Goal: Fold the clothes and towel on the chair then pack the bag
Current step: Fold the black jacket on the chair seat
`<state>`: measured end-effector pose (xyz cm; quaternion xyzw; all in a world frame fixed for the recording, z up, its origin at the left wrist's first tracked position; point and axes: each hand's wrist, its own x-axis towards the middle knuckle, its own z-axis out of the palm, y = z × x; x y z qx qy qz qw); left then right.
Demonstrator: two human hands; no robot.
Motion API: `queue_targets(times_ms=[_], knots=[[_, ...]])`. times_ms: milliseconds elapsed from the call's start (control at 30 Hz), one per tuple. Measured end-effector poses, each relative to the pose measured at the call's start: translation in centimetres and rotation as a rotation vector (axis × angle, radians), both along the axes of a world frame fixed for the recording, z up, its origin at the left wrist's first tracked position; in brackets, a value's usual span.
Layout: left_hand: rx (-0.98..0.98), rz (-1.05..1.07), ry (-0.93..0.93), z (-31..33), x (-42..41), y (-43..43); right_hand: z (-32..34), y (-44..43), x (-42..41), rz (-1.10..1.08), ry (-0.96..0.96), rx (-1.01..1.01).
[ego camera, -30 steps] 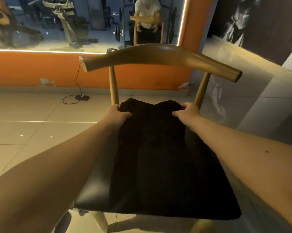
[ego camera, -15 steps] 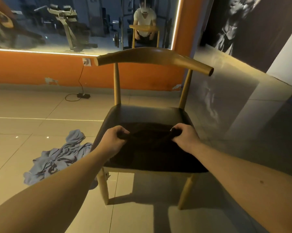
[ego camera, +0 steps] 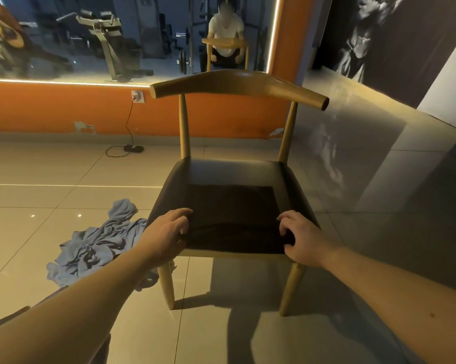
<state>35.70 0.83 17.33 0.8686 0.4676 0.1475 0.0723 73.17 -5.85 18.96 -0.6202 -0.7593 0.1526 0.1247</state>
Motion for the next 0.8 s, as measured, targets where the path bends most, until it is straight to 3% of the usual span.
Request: queue_targets(times_ms=[133,300,467,567,700,800], knots=[[0.006,-0.009,-0.11,0.9,1.8,-0.6,-0.5,0.2,-1.2,0.013,0.113,0.202],[0.121,-0.069,-0.007,0.8,6.1,0.7,-1.4,2.1,-3.6,0.045,-0.05,0.347],[0.183,-0.125,-0.008,1.2,5.6,1.3,-0.5,2.5,-3.3,0.078,-0.023,0.23],[0.079,-0.181,0.062,1.8,5.2,1.2,0.1,3.4,-3.2,0.048,0.063,0.222],[-0.14,0.058,-0.278,3.3,7.6,2.1,0.4,6.8,-4.8,-0.169,0.194,0.36],[-0.098,0.124,-0.223,3.1,10.3,4.0,0.0,9.3,-6.6,-0.23,0.137,0.228]])
